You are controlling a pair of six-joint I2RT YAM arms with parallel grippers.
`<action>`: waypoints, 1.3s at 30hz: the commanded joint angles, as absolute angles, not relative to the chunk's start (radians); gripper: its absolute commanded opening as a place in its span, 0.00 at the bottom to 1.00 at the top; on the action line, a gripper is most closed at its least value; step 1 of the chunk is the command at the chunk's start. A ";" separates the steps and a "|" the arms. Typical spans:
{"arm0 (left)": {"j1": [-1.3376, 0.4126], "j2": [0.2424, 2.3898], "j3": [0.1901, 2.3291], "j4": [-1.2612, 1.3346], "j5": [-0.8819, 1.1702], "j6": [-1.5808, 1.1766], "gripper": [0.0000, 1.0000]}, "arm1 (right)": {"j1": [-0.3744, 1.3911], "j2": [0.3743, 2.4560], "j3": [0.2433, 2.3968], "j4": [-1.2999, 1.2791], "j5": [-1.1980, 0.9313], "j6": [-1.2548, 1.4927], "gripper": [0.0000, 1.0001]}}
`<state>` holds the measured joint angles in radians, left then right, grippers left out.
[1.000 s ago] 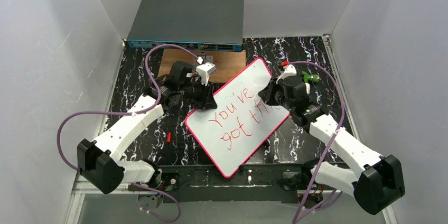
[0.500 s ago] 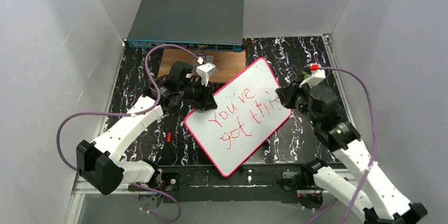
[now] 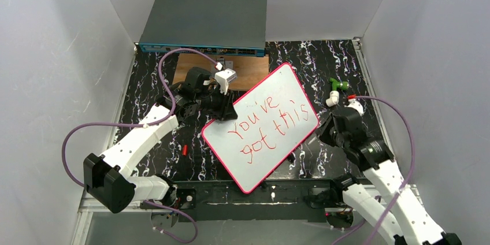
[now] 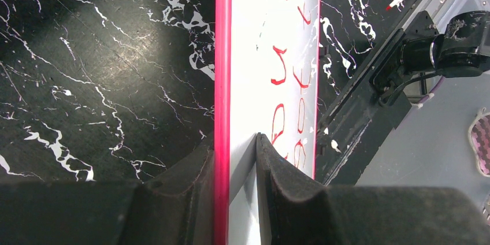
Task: Write a sentence on the whiteboard
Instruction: Place the whiteboard marker at the center of the board.
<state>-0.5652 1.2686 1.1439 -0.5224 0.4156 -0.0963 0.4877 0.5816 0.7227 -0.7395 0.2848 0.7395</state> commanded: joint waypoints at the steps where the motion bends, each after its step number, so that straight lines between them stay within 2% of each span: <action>1: -0.560 1.238 1.160 -0.557 0.276 0.022 0.00 | 0.350 0.743 0.844 -1.003 0.218 0.859 0.01; 4: -0.560 1.226 1.150 -0.557 0.275 0.020 0.00 | 0.184 0.902 0.942 -1.143 0.158 0.771 0.01; 10: -0.560 1.210 1.130 -0.548 0.281 0.015 0.00 | -0.030 1.168 0.962 -1.136 -0.043 0.636 0.01; 19: -0.560 1.196 1.120 -0.539 0.285 0.012 0.00 | -0.080 1.378 0.859 -0.879 -0.149 0.635 0.01; 29: -0.560 1.183 1.104 -0.540 0.284 0.009 0.00 | -0.136 1.599 0.878 -0.827 -0.141 0.595 0.03; 35: -0.560 1.183 1.097 -0.537 0.282 0.012 0.00 | -0.147 1.587 0.870 -0.817 -0.116 0.586 0.46; 38: -0.560 1.188 1.094 -0.531 0.282 0.012 0.00 | -0.149 1.572 0.883 -0.830 -0.098 0.583 0.64; 39: -0.560 1.190 1.095 -0.530 0.284 0.010 0.00 | -0.149 1.572 0.891 -0.838 -0.092 0.583 0.68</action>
<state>-0.5663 1.2106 1.1072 -0.5255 0.4133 -0.0898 -0.1444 1.6024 0.8677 -0.8280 -0.1261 0.5987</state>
